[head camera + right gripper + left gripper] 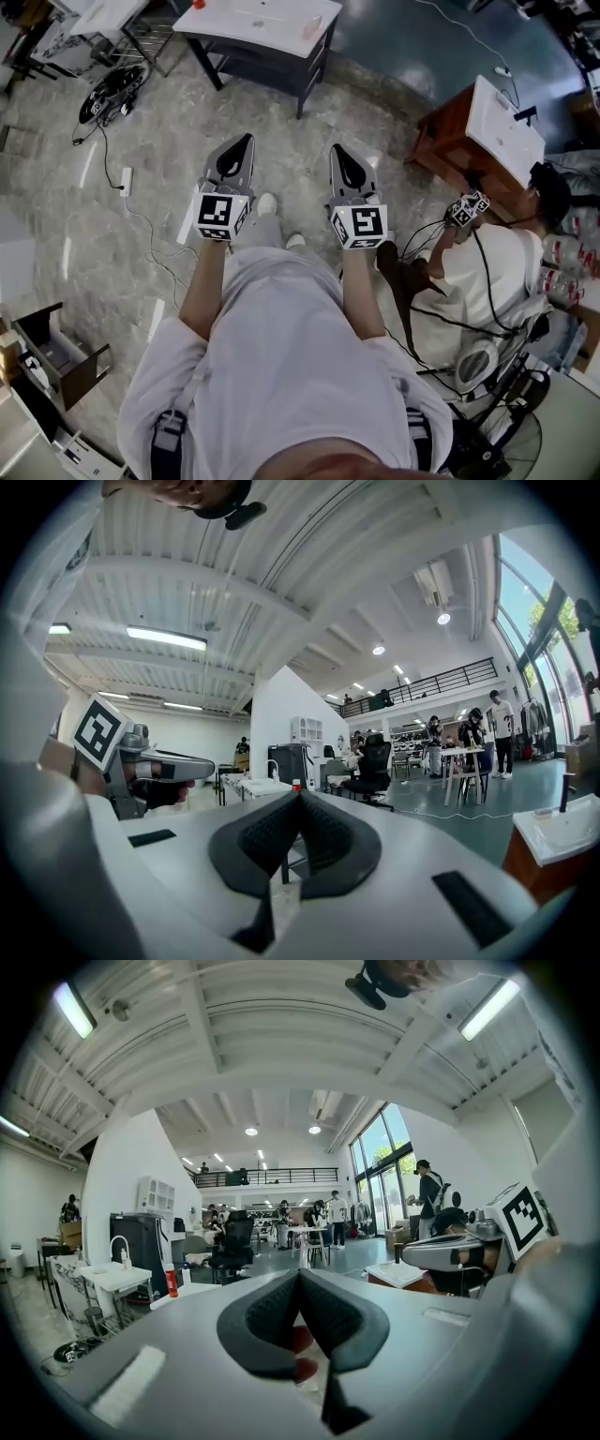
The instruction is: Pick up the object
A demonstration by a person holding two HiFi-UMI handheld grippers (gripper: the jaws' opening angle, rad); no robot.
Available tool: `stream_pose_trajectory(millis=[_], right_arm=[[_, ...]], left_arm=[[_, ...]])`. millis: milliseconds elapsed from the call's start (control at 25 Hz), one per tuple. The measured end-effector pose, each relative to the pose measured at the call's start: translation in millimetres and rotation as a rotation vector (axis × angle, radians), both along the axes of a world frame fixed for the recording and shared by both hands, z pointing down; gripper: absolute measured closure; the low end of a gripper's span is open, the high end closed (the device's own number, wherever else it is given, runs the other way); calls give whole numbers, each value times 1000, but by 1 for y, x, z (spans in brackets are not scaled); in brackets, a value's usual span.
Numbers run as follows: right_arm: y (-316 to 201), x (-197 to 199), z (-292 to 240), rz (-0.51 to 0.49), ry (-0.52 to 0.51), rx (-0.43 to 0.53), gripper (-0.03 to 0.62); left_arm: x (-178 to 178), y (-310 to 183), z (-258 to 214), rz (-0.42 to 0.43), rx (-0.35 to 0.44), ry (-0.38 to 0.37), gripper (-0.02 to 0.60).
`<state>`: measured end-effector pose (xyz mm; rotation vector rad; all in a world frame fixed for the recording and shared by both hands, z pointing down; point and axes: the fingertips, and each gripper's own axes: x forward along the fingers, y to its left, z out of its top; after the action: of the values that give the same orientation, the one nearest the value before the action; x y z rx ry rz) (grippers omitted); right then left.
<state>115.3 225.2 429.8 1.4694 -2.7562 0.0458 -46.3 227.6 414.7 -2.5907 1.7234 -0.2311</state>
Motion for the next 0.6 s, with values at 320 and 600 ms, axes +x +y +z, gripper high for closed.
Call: stream_pose_trajectory(millis=[320, 600], right_arm=[[-52, 14, 11, 18, 6, 11, 592], [-141, 5, 26, 56, 30, -16, 592]], left_arm=[[23, -63, 7, 52, 28, 5, 581], [13, -167, 12, 94, 40, 15, 581]])
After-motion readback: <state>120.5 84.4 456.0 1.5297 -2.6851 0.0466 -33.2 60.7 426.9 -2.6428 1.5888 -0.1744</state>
